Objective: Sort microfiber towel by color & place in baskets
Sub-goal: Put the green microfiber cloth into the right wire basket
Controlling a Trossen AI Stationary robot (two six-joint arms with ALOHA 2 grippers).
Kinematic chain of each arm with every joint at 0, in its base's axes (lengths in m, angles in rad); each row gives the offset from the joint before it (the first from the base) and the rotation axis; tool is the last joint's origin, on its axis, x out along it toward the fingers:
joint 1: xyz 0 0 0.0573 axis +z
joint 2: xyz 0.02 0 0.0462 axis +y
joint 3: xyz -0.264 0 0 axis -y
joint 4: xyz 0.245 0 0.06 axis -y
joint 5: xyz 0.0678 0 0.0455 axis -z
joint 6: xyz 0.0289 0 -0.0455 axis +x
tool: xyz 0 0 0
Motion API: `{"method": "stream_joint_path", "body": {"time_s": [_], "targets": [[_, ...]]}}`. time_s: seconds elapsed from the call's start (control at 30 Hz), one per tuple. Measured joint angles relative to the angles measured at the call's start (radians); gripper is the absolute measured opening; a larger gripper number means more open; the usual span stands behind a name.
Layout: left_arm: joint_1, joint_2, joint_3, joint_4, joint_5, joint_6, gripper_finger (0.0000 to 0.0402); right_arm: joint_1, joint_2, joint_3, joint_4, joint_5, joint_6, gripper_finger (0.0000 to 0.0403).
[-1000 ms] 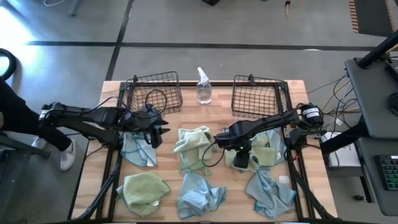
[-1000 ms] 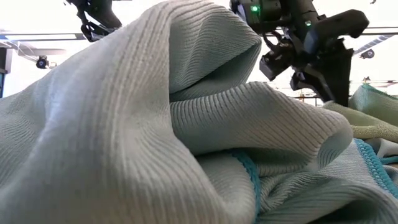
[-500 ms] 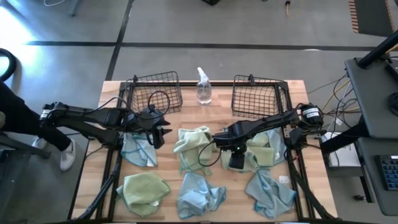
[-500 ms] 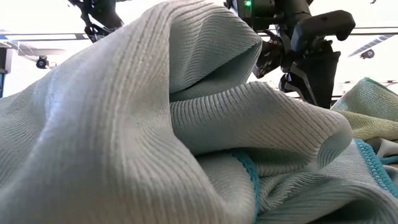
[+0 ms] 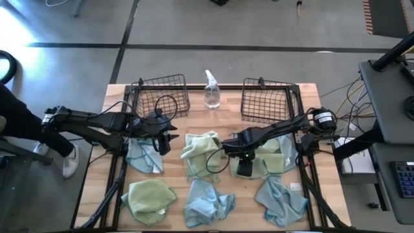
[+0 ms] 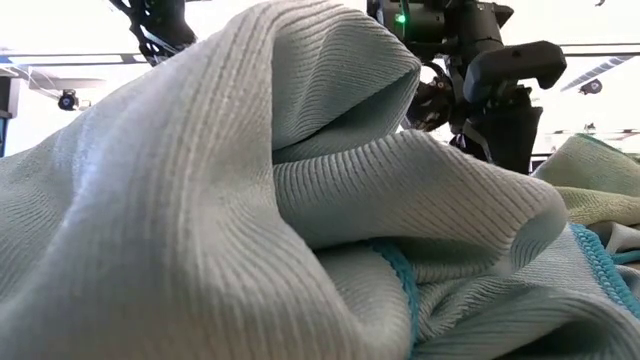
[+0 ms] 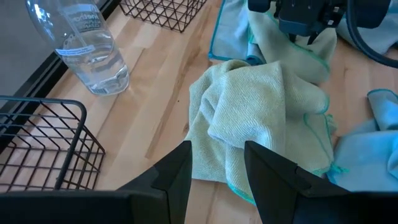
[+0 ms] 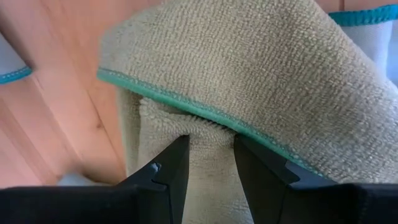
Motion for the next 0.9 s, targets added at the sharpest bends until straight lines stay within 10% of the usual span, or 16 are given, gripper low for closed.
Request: {"method": "stream_joint_path", "body": {"time_s": [0.9], "targets": [[0.0,0.0,0.0,0.0,0.0,0.0,0.0132,0.0,-0.002,-0.184,0.235,0.0,0.003,0.0107]]}}
